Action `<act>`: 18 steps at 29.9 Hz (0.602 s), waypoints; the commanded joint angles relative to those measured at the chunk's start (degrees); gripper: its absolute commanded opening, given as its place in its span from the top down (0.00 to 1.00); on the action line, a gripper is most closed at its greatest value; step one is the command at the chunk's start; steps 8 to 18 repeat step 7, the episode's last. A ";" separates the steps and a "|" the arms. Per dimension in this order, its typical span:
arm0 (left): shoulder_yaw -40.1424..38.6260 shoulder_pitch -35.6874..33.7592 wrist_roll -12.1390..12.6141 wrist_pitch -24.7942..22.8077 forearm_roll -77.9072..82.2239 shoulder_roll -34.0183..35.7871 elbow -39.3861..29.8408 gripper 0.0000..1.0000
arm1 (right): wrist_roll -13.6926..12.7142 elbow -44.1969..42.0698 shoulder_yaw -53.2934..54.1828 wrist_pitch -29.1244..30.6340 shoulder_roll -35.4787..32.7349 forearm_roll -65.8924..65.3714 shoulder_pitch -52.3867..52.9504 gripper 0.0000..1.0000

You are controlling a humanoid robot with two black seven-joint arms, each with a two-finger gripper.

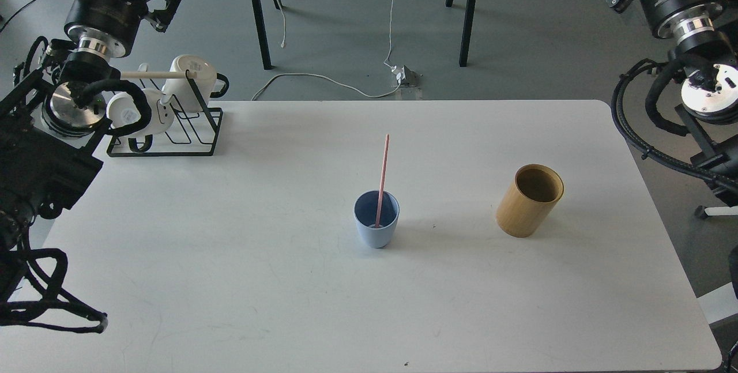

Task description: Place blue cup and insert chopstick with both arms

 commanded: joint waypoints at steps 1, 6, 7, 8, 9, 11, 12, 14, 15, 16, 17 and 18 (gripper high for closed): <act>0.00 0.08 -0.09 0.00 -0.68 -0.09 -0.03 0.01 | -0.07 -0.07 0.09 1.44 0.39 0.45 -0.49 0.00; 0.00 -0.01 -0.09 0.00 -0.69 -0.62 -0.38 0.00 | 0.01 0.64 -0.09 2.67 0.48 0.45 -0.32 0.00; 0.00 0.08 -0.09 0.00 -0.69 -0.62 -0.64 0.00 | 0.02 0.55 0.18 2.59 0.48 0.45 -0.23 0.00; 0.00 0.08 -0.09 0.00 -0.69 -0.62 -0.64 0.00 | 0.02 0.55 0.18 2.59 0.48 0.45 -0.23 0.00; 0.00 0.08 -0.09 0.00 -0.69 -0.62 -0.64 0.00 | 0.02 0.55 0.18 2.59 0.48 0.45 -0.23 0.00; 0.00 0.08 -0.09 0.00 -0.69 -0.62 -0.64 0.00 | 0.02 0.55 0.18 2.59 0.48 0.45 -0.23 0.00; 0.00 0.08 -0.09 0.00 -0.69 -0.62 -0.64 0.00 | 0.02 0.55 0.18 2.59 0.48 0.45 -0.23 0.00; 0.00 0.08 -0.09 0.00 -0.69 -0.62 -0.64 0.00 | 0.02 0.55 0.18 2.59 0.48 0.45 -0.23 0.00; 0.00 0.08 -0.09 0.00 -0.69 -0.62 -0.64 0.00 | 0.02 0.55 0.18 2.59 0.48 0.45 -0.23 0.00; 0.00 0.08 -0.09 0.00 -0.69 -0.62 -0.64 0.00 | 0.02 0.55 0.18 2.59 0.48 0.45 -0.23 0.00; 0.00 0.08 -0.09 0.00 -0.69 -0.62 -0.64 0.00 | 0.02 0.55 0.18 2.59 0.48 0.45 -0.23 0.00; 0.00 0.08 -0.09 0.00 -0.69 -0.62 -0.64 0.00 | 0.02 0.55 0.18 2.59 0.48 0.45 -0.23 0.00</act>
